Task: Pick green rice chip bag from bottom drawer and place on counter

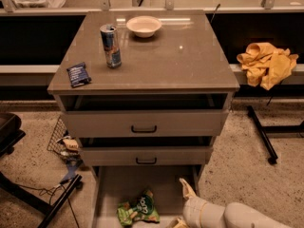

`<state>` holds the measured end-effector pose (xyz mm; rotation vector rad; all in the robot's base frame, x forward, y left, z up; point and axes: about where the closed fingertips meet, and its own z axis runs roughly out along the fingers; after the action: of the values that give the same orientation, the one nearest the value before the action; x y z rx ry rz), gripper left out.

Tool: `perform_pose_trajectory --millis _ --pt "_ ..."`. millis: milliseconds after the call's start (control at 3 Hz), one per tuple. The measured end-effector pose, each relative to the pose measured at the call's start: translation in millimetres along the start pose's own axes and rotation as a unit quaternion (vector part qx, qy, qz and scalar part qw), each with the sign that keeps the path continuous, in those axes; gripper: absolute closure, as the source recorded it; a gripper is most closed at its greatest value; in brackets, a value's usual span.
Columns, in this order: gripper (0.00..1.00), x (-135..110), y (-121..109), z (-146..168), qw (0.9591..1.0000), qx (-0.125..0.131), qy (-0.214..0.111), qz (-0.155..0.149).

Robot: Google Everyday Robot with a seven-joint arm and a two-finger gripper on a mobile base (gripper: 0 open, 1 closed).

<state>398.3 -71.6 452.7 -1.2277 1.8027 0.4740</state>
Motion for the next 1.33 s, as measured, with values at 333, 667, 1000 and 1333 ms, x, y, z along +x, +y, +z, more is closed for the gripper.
perform_pose_trajectory --millis 333,667,1000,1333 --pt "0.0 9.5 -5.4 37.6 0.9997 -0.012 -0.017 -0.007" --pt "0.0 26.0 -5.1 93.4 0.9989 -0.028 -0.038 -0.008" --pt "0.0 41.6 -6.9 130.1 0.9983 -0.037 -0.037 -0.026" --pt "0.0 70.5 -9.3 168.1 0.9972 -0.047 -0.033 -0.048"
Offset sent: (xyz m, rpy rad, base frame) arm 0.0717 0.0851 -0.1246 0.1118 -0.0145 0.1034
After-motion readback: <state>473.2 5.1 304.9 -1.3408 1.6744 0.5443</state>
